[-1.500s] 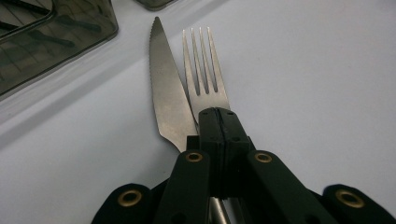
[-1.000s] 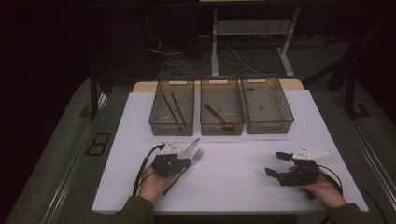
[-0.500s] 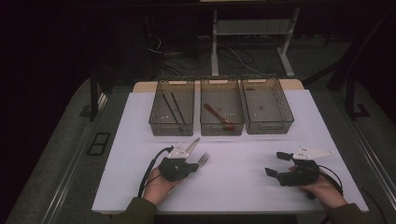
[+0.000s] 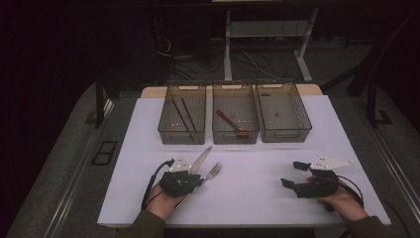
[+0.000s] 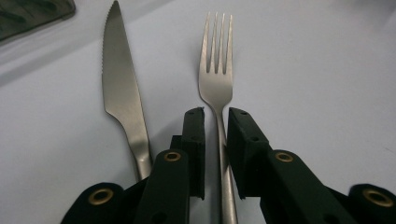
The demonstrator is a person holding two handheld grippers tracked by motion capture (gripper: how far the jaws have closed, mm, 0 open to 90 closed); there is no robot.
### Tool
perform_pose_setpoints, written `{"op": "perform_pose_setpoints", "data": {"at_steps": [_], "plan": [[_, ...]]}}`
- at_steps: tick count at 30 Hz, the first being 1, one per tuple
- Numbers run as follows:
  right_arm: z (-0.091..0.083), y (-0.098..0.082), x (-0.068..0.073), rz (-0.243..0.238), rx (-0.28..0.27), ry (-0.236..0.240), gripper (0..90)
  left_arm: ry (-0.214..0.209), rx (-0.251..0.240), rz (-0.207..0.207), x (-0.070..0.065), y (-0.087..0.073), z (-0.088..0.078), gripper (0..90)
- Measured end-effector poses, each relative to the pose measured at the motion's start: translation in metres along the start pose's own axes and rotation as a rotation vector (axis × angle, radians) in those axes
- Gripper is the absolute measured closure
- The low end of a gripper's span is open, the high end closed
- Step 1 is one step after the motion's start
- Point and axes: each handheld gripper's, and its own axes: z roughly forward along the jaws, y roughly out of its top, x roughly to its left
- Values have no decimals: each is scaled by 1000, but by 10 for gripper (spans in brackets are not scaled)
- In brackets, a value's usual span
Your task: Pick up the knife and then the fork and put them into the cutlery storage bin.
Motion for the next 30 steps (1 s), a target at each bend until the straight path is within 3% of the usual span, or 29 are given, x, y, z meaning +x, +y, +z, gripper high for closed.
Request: {"op": "perform_pose_setpoints", "data": {"at_steps": [8, 15, 27, 30], "plan": [[0, 0, 0, -3, 3, -2, 182, 8, 24, 10, -3, -1, 4, 784], [1, 0, 0, -5, 5, -3, 182, 37, 47, 57, -10, 2, 6, 833], [1, -1, -1, 19, 14, -16, 182, -8, 43, 86, -14, 4, 9, 850], [0, 0, -3, 27, 1, -19, 182, -14, 20, 95, -17, 6, 7, 850]]}}
